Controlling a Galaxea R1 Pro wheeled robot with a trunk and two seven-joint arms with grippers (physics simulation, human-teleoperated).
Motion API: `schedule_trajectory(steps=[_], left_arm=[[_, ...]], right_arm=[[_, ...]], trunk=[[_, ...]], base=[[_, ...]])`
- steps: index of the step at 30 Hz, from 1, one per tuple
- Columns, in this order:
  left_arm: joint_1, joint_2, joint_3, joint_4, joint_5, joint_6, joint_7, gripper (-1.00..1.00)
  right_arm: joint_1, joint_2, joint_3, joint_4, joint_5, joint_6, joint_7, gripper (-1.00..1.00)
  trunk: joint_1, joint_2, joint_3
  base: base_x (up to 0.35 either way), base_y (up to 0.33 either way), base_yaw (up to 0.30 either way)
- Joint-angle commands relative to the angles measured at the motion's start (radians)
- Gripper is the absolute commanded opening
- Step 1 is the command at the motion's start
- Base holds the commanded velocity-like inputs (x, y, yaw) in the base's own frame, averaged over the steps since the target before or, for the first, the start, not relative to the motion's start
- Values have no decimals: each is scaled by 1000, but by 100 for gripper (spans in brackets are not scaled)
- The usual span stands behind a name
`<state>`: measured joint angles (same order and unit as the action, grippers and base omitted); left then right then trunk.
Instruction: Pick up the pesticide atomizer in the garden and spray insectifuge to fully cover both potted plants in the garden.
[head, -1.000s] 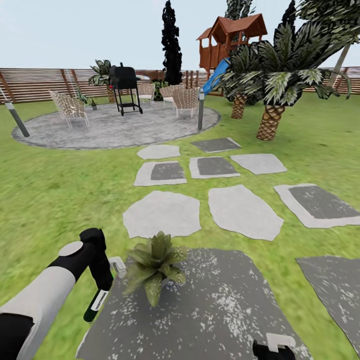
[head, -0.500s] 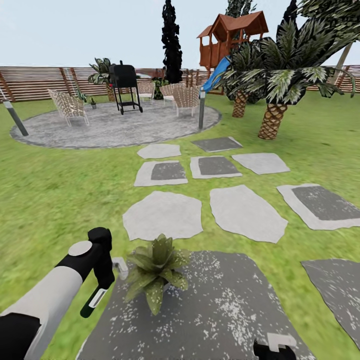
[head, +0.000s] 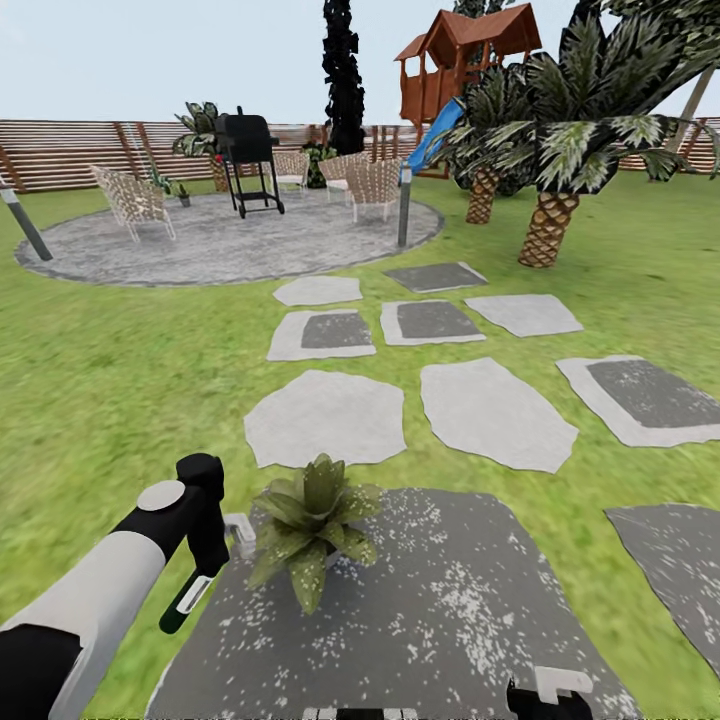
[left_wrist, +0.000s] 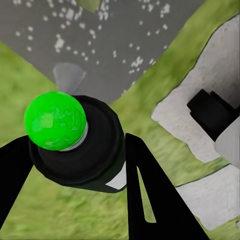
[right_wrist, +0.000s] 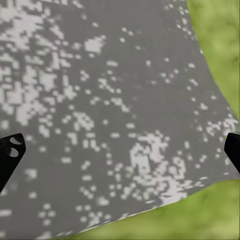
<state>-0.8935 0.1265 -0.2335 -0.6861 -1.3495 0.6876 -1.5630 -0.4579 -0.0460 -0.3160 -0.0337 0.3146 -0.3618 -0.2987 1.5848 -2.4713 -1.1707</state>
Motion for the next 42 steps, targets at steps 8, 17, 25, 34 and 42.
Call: schedule_trajectory(steps=[8, 17, 25, 34, 42], left_arm=[[-1, 1, -4, -1, -6, 10, -8, -100], [1, 1, -4, -1, -10, 10, -8, -100], [6, 1, -4, -1, -10, 10, -8, -100], [11, -1, -1, -1, -11, 9, -8, -100], [11, 0, 0, -1, -11, 9, -8, -100]], right_arm=[[-1, -2, -6, 3, 16, -5, -3, 100], [-1, -2, -7, 2, 12, -4, -5, 100], [-1, -2, -8, 1, 12, -3, -5, 100], [-1, -2, -8, 2, 11, -3, -4, 100], [-1, -2, -8, 2, 11, -3, -4, 100]], trunk=[[17, -30, -33], [17, -30, -33], [17, -30, -33], [17, -30, -34], [17, -30, -38]], base=[[0, 0, 0], [0, 4, -40], [0, 270, -281], [-50, 310, -289], [-65, 321, -277]])
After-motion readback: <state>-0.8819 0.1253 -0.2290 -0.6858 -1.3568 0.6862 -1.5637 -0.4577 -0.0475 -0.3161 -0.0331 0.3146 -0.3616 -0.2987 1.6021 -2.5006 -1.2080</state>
